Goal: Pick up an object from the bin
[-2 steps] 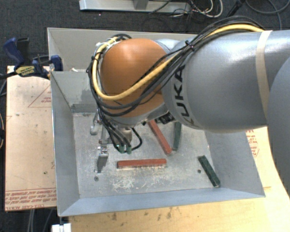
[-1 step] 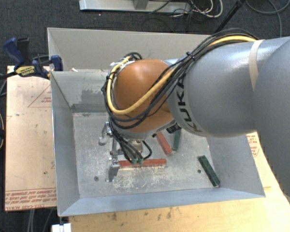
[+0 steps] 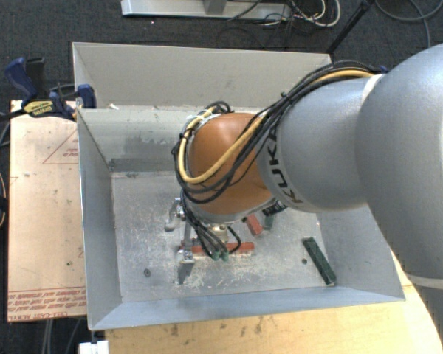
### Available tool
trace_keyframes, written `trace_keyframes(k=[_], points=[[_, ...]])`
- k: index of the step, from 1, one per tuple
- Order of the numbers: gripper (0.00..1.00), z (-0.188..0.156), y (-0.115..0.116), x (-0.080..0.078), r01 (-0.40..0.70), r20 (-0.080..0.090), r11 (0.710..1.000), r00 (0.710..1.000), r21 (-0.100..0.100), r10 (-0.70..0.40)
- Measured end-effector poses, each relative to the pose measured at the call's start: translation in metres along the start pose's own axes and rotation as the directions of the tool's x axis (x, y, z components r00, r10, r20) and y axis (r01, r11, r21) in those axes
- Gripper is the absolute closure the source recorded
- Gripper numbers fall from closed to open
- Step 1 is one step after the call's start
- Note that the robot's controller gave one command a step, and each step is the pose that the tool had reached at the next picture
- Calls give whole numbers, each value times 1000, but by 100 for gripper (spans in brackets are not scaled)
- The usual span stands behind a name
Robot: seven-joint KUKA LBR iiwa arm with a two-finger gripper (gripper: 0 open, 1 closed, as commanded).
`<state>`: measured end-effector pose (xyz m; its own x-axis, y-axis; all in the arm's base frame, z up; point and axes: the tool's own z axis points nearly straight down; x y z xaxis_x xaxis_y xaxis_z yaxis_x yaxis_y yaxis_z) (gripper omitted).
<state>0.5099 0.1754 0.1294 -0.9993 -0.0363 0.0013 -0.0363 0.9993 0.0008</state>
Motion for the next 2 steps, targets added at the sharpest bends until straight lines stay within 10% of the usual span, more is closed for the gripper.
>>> trace_keyframes(k=[2], points=[[0,-6,-15,-13,64,3,998,998,0,-64]])
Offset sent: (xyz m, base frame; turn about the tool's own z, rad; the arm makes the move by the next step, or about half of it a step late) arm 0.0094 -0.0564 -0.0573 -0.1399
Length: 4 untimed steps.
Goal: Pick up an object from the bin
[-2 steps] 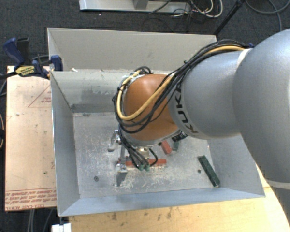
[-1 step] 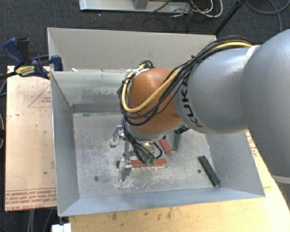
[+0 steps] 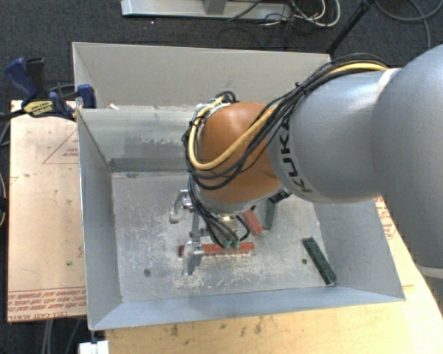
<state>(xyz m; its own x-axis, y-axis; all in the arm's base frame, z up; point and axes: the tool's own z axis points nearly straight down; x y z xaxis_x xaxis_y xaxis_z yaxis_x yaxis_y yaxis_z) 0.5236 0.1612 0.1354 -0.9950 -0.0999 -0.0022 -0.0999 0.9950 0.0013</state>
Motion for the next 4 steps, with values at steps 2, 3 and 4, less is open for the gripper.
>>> trace_keyframes(k=[2,3,4], points=[[100,58,-24,0,331,12,944,944,-1,-331],[100,58,-24,0,331,12,944,944,-1,-331],[100,-66,-11,3,244,0,970,970,0,-244]])
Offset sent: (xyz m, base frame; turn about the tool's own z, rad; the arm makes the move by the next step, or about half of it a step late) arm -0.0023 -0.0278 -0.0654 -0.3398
